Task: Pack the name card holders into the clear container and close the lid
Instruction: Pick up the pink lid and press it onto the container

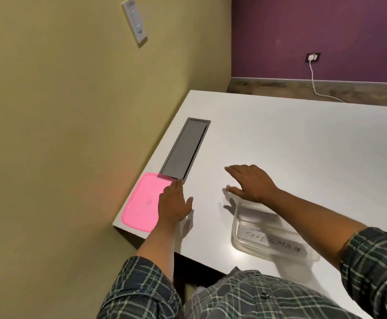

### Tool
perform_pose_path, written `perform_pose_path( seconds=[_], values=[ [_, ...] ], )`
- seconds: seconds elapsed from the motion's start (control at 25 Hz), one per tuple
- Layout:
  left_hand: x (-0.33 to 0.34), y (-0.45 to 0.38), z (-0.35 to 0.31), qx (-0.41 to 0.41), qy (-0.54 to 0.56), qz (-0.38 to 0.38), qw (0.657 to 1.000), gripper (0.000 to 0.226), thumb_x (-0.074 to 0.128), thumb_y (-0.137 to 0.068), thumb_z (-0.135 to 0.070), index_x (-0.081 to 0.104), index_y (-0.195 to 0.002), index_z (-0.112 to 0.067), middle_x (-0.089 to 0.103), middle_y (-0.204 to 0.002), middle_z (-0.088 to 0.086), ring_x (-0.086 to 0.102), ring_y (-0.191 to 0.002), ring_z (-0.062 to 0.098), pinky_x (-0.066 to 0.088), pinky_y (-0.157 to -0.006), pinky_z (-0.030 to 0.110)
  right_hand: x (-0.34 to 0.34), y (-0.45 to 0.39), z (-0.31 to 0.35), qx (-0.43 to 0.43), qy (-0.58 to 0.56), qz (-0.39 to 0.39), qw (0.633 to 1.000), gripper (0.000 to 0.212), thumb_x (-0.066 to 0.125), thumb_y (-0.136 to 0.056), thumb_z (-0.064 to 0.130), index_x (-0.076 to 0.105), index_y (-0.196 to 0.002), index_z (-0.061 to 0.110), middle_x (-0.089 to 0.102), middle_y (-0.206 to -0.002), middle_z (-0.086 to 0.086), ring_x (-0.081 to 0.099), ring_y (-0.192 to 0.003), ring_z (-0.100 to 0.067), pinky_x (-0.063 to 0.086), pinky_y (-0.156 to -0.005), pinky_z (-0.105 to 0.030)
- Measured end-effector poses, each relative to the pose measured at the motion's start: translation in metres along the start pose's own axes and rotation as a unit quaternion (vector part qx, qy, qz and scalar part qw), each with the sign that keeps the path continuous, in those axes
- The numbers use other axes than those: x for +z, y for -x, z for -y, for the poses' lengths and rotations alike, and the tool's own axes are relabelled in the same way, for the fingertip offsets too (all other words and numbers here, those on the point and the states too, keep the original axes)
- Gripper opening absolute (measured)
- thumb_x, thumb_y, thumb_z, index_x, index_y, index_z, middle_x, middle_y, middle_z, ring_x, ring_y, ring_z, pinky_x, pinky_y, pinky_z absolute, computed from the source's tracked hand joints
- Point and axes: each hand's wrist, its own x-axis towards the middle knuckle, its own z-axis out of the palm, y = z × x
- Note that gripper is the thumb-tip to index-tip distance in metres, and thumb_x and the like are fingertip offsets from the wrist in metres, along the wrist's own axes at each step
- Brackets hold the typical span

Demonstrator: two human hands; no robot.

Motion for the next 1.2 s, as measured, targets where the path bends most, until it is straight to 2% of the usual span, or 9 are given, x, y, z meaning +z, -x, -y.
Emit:
perform_pose_path(
  seconds=[0.24, 0.52, 0.68, 0.84, 1.04, 1.2],
  values=[
    [0.0, 0.007, 0.065, -0.123, 0.004, 0.044, 0.991, 0.088, 0.053, -0.094, -0.052, 0.013, -0.159, -0.008, 0.016, -0.167, 0.01, 0.027, -0.147, 0.033, 0.03, -0.115, 0.046, 0.01, -0.063, 0.051, -0.05, -0.001, 0.048, 0.998, 0.067, 0.049, -0.095, 0.059, 0.041, -0.149, 0.019, 0.054, -0.144, 0.0, 0.058, -0.119, -0.027, 0.046, -0.093, -0.039],
    [0.008, 0.001, 0.119, -0.17, 0.012, 0.074, 0.983, 0.098, 0.057, -0.09, -0.057, 0.007, -0.159, -0.009, 0.009, -0.168, 0.009, 0.019, -0.151, 0.031, 0.027, -0.118, 0.048, 0.03, -0.129, 0.101, -0.073, 0.008, 0.118, 0.99, 0.069, 0.056, -0.093, 0.054, 0.036, -0.151, 0.021, 0.051, -0.147, -0.001, 0.056, -0.124, -0.027, 0.045, -0.097, -0.038],
    [0.015, -0.004, 0.15, -0.195, 0.031, 0.099, 0.975, 0.111, 0.063, -0.084, -0.062, 0.002, -0.16, -0.01, 0.002, -0.168, 0.01, 0.013, -0.153, 0.031, 0.022, -0.12, 0.049, 0.046, -0.159, 0.128, -0.043, -0.031, 0.153, 0.987, 0.061, 0.056, -0.093, 0.045, 0.042, -0.147, 0.021, 0.058, -0.138, -0.004, 0.06, -0.118, -0.028, 0.05, -0.094, -0.039],
    [0.025, -0.01, 0.174, -0.224, 0.051, 0.131, 0.964, 0.133, 0.069, -0.068, -0.076, -0.005, -0.159, -0.013, -0.004, -0.168, 0.012, 0.005, -0.155, 0.032, 0.019, -0.12, 0.053, 0.066, -0.186, 0.158, -0.001, -0.086, 0.185, 0.979, 0.054, 0.049, -0.096, 0.049, 0.045, -0.144, 0.027, 0.065, -0.127, -0.001, 0.066, -0.105, -0.024, 0.057, -0.089, -0.039],
    [0.041, -0.013, 0.182, -0.24, 0.07, 0.161, 0.955, 0.155, 0.072, -0.05, -0.085, -0.014, -0.157, -0.014, -0.007, -0.167, 0.016, -0.001, -0.154, 0.036, 0.016, -0.118, 0.06, 0.091, -0.205, 0.172, 0.053, -0.128, 0.254, 0.957, 0.07, 0.071, -0.081, 0.05, 0.046, -0.142, 0.025, 0.064, -0.123, -0.001, 0.065, -0.104, -0.024, 0.059, -0.089, -0.043],
    [0.048, -0.017, 0.181, -0.242, 0.066, 0.175, 0.952, 0.16, 0.074, -0.046, -0.086, -0.019, -0.156, -0.016, -0.011, -0.166, 0.017, -0.006, -0.154, 0.036, 0.017, -0.117, 0.063, 0.105, -0.213, 0.172, 0.082, -0.165, 0.268, 0.945, 0.063, 0.075, -0.081, 0.048, 0.052, -0.133, 0.019, 0.066, -0.118, -0.004, 0.064, -0.102, -0.024, 0.057, -0.09, -0.039]
  ],
)
